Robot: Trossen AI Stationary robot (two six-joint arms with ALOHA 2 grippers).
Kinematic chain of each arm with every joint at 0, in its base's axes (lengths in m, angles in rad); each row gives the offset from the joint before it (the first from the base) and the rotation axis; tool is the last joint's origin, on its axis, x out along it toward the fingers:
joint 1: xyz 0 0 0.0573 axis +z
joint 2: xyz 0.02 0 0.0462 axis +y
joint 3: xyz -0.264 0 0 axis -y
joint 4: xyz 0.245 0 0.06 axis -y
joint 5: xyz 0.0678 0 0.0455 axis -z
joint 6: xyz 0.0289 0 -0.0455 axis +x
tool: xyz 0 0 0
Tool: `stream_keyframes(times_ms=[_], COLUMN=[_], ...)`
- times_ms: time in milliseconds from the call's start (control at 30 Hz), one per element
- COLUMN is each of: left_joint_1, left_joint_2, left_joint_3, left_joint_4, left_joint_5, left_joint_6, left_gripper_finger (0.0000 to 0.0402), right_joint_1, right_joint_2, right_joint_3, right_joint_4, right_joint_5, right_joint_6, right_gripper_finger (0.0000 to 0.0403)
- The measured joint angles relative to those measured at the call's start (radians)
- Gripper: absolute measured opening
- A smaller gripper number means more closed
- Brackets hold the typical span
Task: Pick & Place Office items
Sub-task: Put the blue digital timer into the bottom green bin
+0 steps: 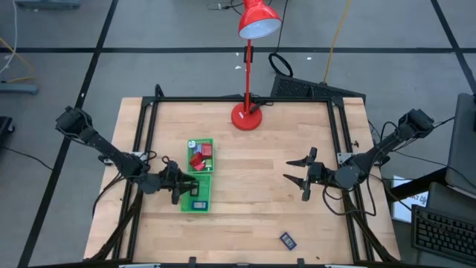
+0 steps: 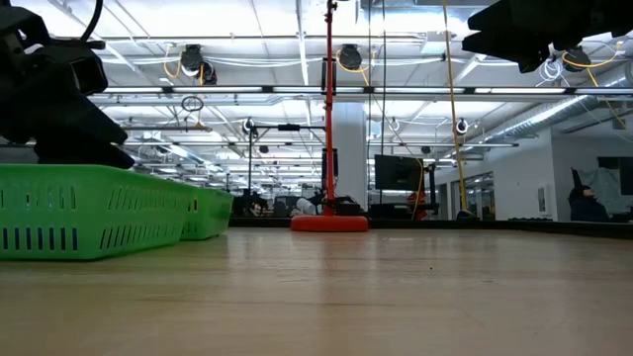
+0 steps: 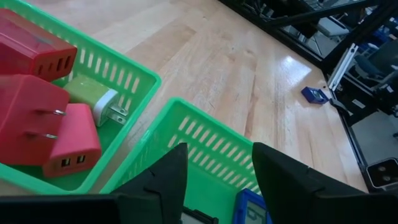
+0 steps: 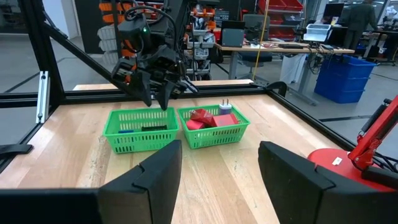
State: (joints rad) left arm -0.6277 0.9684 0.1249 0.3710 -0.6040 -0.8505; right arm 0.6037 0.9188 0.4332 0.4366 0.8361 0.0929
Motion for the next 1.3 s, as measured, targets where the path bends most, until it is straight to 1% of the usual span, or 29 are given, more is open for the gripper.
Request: stream_keyframes(times_ms=[167, 300, 467, 667, 733, 833, 867, 933, 1000, 1033, 1133, 1233, 1300], left_joint_1=[0.000, 0.000, 0.000, 0.000, 0.000, 0.000, 0.000, 0.000, 0.000, 0.000, 0.000, 0.000, 0.000], left_joint_2=[0.000, 0.000, 0.000, 0.000, 0.000, 0.000, 0.000, 0.000, 0.000, 0.000, 0.000, 0.000, 0.000], left_joint_3=[0.000, 0.000, 0.000, 0.000, 0.000, 0.000, 0.000, 0.000, 0.000, 0.000, 0.000, 0.000, 0.000], left_joint_4=[0.011, 0.111, 0.304, 0.508, 0.554, 0.586, 0.584, 0.578, 0.572, 0.571, 0.571, 0.569, 0.569], left_joint_5=[-0.009, 0.000, 0.009, 0.009, 0.009, 0.009, 0.009, 0.009, 0.008, 0.008, 0.008, 0.008, 0.008], left_joint_6=[0.001, 0.046, 0.207, 0.441, 0.508, 0.556, 0.557, 0.556, 0.553, 0.554, 0.555, 0.555, 0.554], left_gripper_finger=[0.0193, 0.0200, 0.0204, 0.0191, 0.0187, 0.0179, 0.0177, 0.0173, 0.0169, 0.0167, 0.0163, 0.0162, 0.0164], right_joint_1=[0.000, 0.000, 0.000, 0.000, 0.000, 0.002, 0.009, 0.041, 0.090, 0.117, 0.191, 0.258, 0.292], right_joint_2=[0.000, 0.000, 0.000, 0.000, 0.000, 0.014, 0.030, 0.078, 0.146, 0.181, 0.296, 0.410, 0.475], right_joint_3=[0.000, 0.000, 0.000, 0.000, 0.000, 0.000, 0.000, 0.002, 0.030, 0.055, 0.158, 0.287, 0.366], right_joint_4=[0.000, 0.000, 0.000, 0.000, 0.000, 0.028, 0.059, 0.151, 0.220, 0.226, 0.188, 0.075, -0.010], right_joint_5=[0.000, -0.001, -0.002, -0.004, -0.049, -0.252, -0.317, -0.392, -0.397, -0.392, -0.393, -0.394, -0.407], right_joint_6=[0.000, 0.000, 0.000, 0.007, 0.023, -0.019, -0.033, -0.059, -0.084, -0.095, -0.087, -0.020, 0.057], right_gripper_finger=[0.0201, 0.0201, 0.0201, 0.0201, 0.0201, 0.0201, 0.0201, 0.0201, 0.0201, 0.0201, 0.0202, 0.0215, 0.0229])
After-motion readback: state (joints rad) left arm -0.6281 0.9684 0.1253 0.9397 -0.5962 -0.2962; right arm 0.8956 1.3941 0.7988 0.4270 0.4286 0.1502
